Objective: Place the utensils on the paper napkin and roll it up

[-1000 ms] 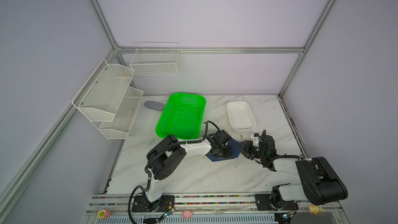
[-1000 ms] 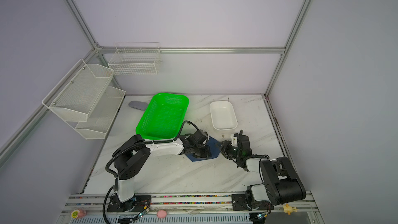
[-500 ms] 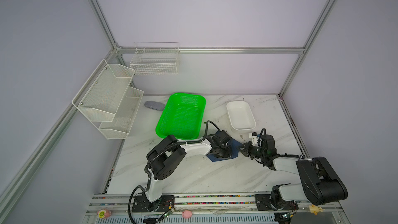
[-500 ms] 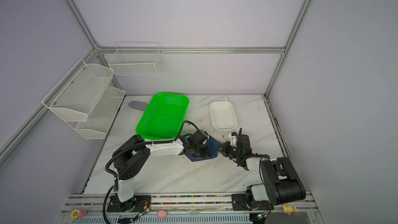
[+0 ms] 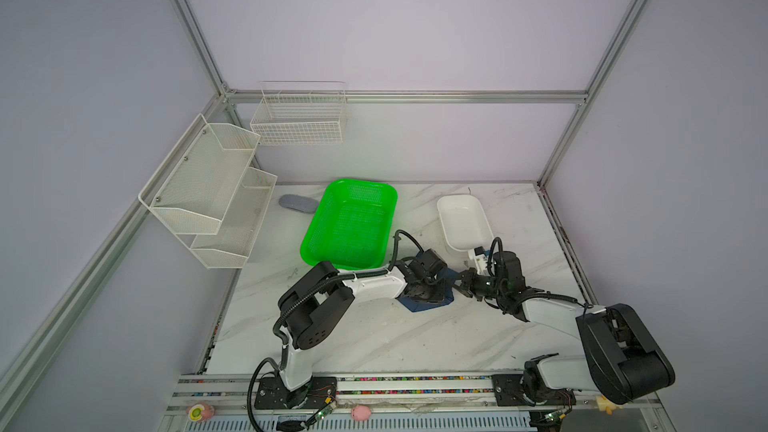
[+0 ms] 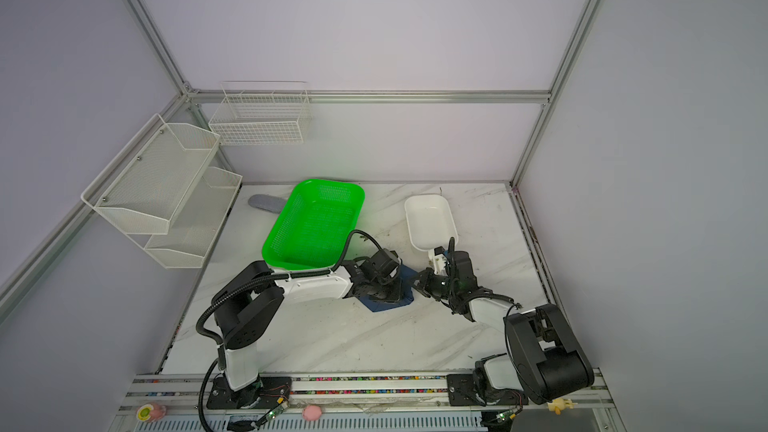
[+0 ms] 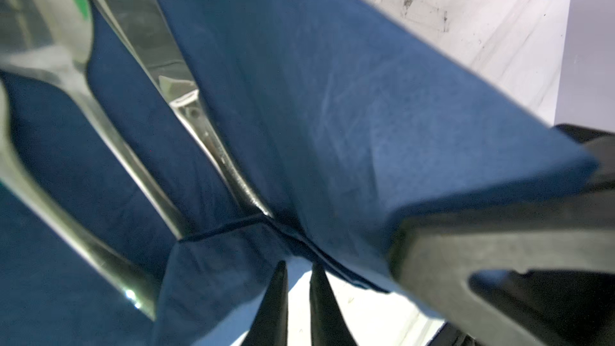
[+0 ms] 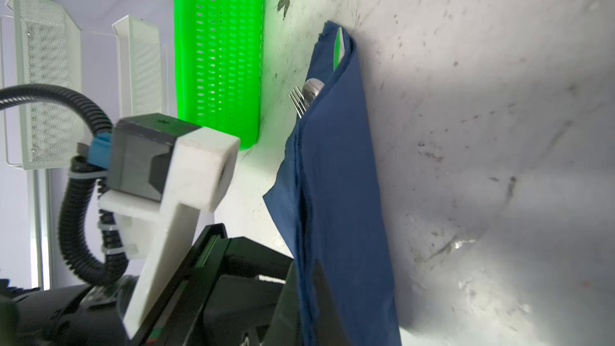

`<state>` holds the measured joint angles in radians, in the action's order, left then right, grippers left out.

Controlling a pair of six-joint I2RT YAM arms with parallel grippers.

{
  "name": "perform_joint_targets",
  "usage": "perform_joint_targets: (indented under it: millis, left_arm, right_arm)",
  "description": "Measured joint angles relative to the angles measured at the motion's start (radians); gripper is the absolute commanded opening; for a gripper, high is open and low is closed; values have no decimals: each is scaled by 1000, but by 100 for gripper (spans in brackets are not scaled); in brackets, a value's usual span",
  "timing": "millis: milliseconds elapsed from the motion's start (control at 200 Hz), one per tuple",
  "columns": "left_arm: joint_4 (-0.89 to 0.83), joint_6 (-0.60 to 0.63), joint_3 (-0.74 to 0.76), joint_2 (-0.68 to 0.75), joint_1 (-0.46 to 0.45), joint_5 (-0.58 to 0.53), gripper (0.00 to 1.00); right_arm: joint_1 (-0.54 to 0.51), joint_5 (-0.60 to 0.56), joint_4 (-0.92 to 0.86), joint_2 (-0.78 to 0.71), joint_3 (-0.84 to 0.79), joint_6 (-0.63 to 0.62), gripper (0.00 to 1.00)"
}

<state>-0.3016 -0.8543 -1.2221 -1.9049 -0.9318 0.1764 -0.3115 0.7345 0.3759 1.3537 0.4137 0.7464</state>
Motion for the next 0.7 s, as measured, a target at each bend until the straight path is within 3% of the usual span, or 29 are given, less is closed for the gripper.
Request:
perform_joint_targets:
  millis: [450, 700]
  left_arm:
    - [0, -34, 98, 117, 0, -74, 12]
    - [21, -79, 196, 293, 7, -133, 21]
  right_arm:
    - [-105, -85, -58, 24, 75, -1, 7]
    - [-153, -114, -74, 87, 102, -10, 9]
